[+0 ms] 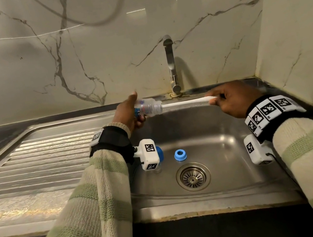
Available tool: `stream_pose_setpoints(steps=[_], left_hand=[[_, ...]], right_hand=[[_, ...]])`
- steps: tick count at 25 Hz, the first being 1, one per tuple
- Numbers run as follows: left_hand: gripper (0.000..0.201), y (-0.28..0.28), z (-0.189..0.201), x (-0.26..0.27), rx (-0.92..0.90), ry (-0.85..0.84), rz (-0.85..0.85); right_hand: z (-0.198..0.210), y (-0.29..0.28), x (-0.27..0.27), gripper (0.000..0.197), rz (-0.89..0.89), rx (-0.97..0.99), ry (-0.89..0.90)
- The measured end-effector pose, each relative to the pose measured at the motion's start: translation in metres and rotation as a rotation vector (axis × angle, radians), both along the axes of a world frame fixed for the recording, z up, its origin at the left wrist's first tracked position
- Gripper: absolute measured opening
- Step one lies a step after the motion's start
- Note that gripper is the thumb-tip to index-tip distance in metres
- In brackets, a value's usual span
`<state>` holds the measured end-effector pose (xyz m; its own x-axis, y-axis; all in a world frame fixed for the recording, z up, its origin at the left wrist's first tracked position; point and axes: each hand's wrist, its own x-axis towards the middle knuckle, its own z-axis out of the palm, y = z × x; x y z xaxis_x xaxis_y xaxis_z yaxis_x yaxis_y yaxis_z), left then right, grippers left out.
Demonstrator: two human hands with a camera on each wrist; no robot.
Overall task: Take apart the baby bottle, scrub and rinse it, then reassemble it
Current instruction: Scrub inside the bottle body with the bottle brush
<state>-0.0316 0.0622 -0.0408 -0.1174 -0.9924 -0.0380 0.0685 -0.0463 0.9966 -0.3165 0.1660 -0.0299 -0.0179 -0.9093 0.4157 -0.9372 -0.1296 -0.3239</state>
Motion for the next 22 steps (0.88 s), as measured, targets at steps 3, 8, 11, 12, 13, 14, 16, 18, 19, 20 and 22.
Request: stream_pose_setpoints(steps=[3,8,11,12,13,14,16,18,19,20,22], left_hand=[[0.033,-0.005,0.005,-0.003,-0.218,-0.012,0.087],[0.053,-0.005,0.01,-0.007,-0.368,-0.373,0.44],[0.042,-0.009,0.012,0.0,-0.073,-0.153,0.37],[0.038,-0.007,0.011,0.003,0.05,-0.066,0.315],[0.036,-0.007,0.01,0.006,0.115,-0.032,0.286],[0.035,-0.008,0.01,0.007,0.129,-0.04,0.286],[0.036,-0.006,0.013,0.006,0.053,-0.126,0.357],[0.04,-0.006,0.019,0.004,-0.173,-0.198,0.435],[0.041,-0.007,0.019,0.003,-0.311,-0.197,0.435],[0.041,-0.007,0.019,0.003,-0.431,-0.193,0.42],[0.036,-0.008,0.017,0.005,-0.577,-0.227,0.391]], right_hand=[[0.001,-0.003,0.009,0.034,0.031,0.221,-0.08],[0.006,0.002,0.008,0.02,0.022,0.039,0.056],[0.011,-0.002,0.008,0.022,-0.027,-0.13,0.247],[0.011,-0.002,0.009,0.022,-0.028,-0.161,0.301],[0.012,-0.003,0.01,0.022,-0.03,-0.192,0.341],[0.014,-0.003,0.01,0.022,-0.042,-0.21,0.367],[0.016,0.0,0.013,0.022,-0.059,-0.229,0.371],[0.018,0.005,0.017,0.022,-0.054,-0.205,0.282],[0.019,0.009,0.019,0.02,-0.039,-0.162,0.199],[0.019,0.011,0.02,0.016,-0.021,-0.093,0.13],[0.017,0.013,0.021,0.02,0.001,0.061,0.053]])
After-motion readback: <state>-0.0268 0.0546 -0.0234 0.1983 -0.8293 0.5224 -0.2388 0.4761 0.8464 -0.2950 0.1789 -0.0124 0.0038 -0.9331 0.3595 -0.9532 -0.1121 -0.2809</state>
